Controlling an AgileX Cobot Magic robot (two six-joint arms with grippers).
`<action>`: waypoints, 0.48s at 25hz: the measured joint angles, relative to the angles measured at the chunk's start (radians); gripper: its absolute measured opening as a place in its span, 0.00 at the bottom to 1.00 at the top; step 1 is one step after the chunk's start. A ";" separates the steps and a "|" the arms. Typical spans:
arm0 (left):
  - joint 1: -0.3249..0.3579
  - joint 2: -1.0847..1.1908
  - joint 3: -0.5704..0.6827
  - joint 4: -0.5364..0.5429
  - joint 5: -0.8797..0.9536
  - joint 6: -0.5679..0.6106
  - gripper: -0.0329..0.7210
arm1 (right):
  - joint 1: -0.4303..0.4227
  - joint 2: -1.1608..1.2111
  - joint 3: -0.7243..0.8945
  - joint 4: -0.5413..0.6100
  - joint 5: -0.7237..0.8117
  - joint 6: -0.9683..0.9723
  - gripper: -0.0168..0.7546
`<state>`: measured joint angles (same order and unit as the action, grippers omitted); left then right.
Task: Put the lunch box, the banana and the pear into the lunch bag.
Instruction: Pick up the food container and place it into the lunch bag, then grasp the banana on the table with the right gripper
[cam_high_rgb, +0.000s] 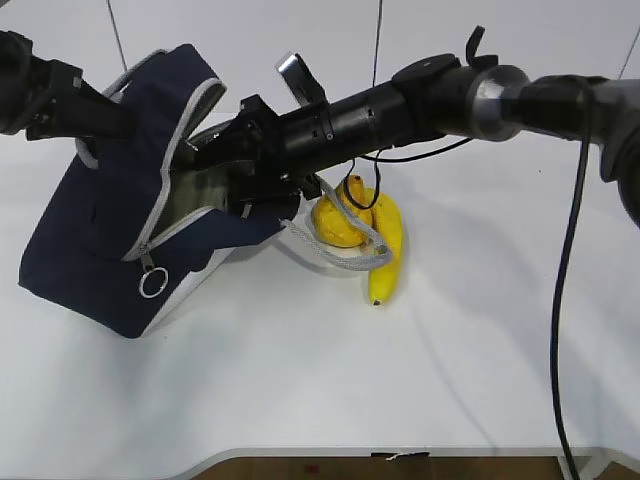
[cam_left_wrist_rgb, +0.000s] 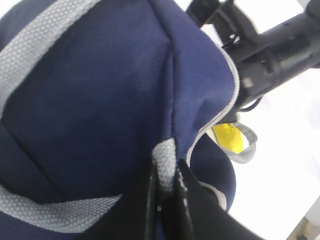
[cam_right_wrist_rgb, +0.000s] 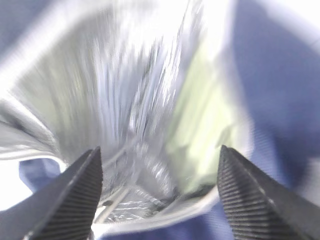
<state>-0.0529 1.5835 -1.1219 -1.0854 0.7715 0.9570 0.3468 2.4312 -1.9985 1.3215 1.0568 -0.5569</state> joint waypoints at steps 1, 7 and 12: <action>0.007 0.000 0.000 0.000 0.004 0.000 0.08 | -0.011 -0.002 -0.009 -0.007 0.028 0.002 0.76; 0.068 0.000 0.000 0.000 0.040 0.000 0.08 | -0.095 -0.013 -0.065 -0.028 0.131 0.008 0.76; 0.122 0.000 0.000 0.000 0.088 0.000 0.08 | -0.117 -0.026 -0.148 -0.177 0.135 0.065 0.76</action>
<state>0.0691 1.5835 -1.1219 -1.0854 0.8599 0.9570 0.2300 2.4048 -2.1465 1.1448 1.1923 -0.4924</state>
